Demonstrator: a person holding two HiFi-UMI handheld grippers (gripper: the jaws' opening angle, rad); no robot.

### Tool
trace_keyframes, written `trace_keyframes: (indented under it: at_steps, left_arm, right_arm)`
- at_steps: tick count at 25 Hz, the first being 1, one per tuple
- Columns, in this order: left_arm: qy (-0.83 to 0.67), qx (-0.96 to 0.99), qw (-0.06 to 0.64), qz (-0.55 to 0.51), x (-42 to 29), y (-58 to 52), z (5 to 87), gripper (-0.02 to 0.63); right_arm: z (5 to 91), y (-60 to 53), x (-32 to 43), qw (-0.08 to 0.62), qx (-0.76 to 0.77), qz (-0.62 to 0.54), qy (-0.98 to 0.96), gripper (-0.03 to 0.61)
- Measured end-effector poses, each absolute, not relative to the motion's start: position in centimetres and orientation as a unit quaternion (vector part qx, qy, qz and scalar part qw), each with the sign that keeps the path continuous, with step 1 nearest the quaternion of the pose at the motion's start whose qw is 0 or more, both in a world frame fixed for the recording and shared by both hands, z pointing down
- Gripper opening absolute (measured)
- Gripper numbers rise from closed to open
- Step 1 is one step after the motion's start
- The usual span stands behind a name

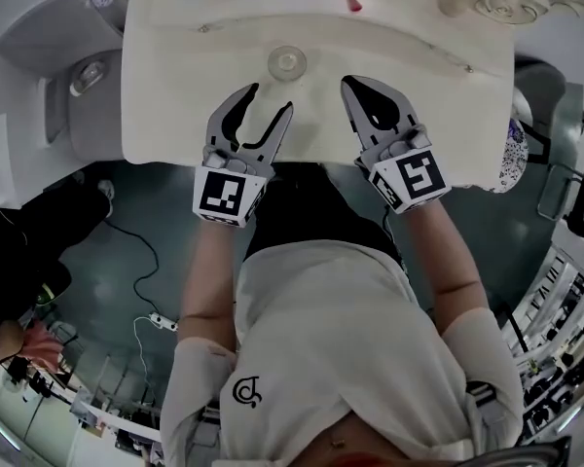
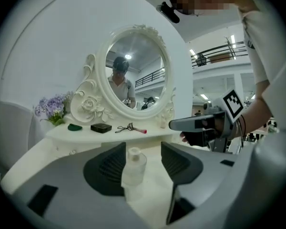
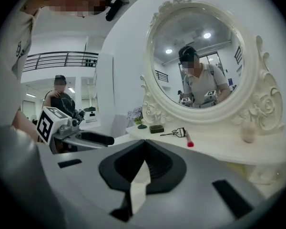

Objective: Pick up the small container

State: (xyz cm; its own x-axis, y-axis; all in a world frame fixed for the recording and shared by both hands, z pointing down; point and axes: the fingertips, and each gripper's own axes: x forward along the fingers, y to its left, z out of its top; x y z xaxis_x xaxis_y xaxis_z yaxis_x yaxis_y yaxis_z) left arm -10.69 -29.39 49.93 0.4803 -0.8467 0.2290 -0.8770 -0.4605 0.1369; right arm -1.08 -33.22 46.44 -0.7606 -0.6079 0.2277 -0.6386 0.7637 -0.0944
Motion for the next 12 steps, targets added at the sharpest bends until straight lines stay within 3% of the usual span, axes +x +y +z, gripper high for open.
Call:
trace_keyframes:
  at_steps: [8,12]
  left_arm:
    - [-0.502,0.846,0.145,0.105,-9.6,-32.6,55.5,0.431]
    - [-0.495,0.849,0.139,0.123,-9.1,-34.6,57.1,0.459]
  right_arm:
    - [50.1,-35.6,-1.6,0.095,0.329,0.106,-0.934,0.007]
    - [51.7,-36.4,-1.2,0.103,0.340,0.114,-0.928,0.006]
